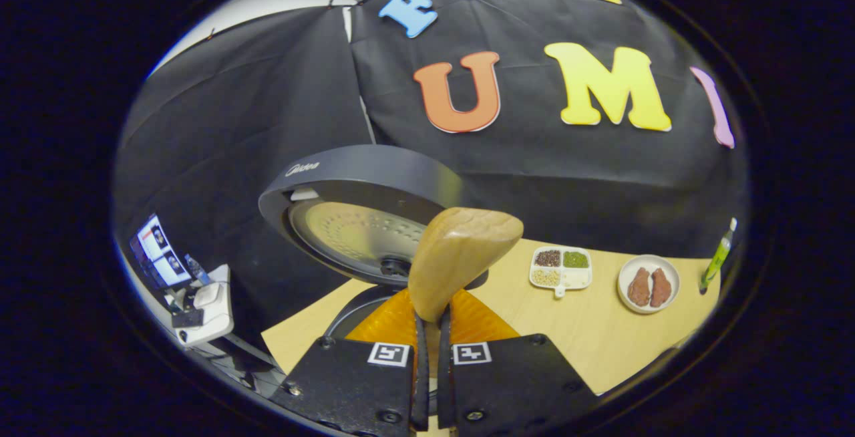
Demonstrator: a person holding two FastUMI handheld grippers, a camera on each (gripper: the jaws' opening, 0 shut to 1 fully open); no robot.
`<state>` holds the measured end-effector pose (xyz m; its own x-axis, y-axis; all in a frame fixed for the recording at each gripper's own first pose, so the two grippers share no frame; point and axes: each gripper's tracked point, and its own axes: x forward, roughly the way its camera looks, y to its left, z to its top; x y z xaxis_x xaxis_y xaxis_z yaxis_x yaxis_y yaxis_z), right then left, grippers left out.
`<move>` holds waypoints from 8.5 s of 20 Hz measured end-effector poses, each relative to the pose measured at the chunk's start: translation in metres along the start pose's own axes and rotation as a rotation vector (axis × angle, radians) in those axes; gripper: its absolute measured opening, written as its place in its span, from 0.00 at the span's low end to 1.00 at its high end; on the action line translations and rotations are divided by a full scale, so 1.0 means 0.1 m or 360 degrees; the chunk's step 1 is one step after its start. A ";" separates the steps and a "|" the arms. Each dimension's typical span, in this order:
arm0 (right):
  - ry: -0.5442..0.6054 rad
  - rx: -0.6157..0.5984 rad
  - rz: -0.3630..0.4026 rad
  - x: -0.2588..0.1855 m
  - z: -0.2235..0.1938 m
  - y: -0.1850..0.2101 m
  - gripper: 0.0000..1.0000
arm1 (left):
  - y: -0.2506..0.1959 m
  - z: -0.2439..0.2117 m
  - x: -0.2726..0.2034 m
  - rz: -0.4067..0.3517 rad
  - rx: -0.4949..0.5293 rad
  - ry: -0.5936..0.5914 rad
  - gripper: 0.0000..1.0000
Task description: Close the left gripper, press the button to open the rice cooker; take a wooden spoon from the chopstick holder with the right hand, scoop a spoonful of rice and pour it into the rice cooker, then put the wooden spoon back into the chopstick holder.
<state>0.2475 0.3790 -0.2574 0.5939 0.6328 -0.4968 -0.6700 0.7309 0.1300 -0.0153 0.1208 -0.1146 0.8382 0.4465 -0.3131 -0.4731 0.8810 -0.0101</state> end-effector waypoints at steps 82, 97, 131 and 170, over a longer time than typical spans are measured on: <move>-0.0152 0.0653 -0.0957 -2.57 -1.31 -4.44 0.51 | -1.28 0.74 0.75 -0.0232 0.0075 -0.0133 0.95; -0.0498 0.0290 -0.1092 -3.62 -0.10 -3.81 1.00 | -0.92 2.02 1.53 -0.0204 0.0007 -0.0350 0.95; -0.0514 0.0228 -0.1211 -4.33 -0.25 -3.34 0.99 | -0.96 -0.40 2.00 -0.0148 -0.0107 0.0949 0.95; -0.0505 0.0124 -0.0867 -3.63 -0.20 -3.23 1.00 | -1.00 -1.31 1.85 -0.0101 0.0001 0.1047 0.96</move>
<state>0.2395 -0.0919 -0.1362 0.9516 0.2011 -0.2322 -0.2071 0.9783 -0.0017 0.1513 0.0950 -0.2954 0.5240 0.2050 -0.8267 -0.4278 0.9026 -0.0474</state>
